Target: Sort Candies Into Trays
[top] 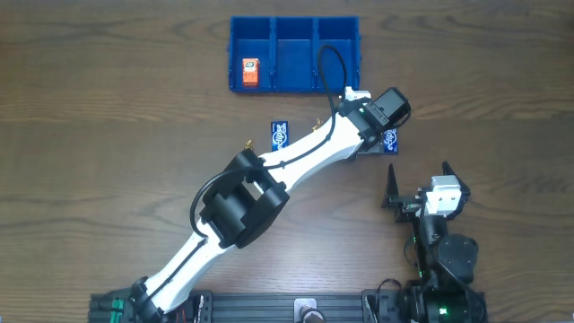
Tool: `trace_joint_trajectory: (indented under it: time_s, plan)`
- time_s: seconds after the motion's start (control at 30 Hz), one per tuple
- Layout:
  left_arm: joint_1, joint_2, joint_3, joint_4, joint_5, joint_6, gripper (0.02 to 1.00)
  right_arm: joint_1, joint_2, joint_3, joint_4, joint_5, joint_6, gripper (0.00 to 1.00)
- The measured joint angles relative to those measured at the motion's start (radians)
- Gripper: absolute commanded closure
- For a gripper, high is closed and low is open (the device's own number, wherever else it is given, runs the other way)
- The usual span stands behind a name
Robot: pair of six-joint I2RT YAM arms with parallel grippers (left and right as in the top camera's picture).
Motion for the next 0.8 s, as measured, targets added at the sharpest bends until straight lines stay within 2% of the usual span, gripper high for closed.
trace_joint_trajectory:
  time_s: [0.8]
  plan:
    - [0.032, 0.013, 0.001, -0.006, 0.026, 0.023, 0.303, 0.000, 0.000, 0.000, 0.000, 0.000, 0.000, 0.003]
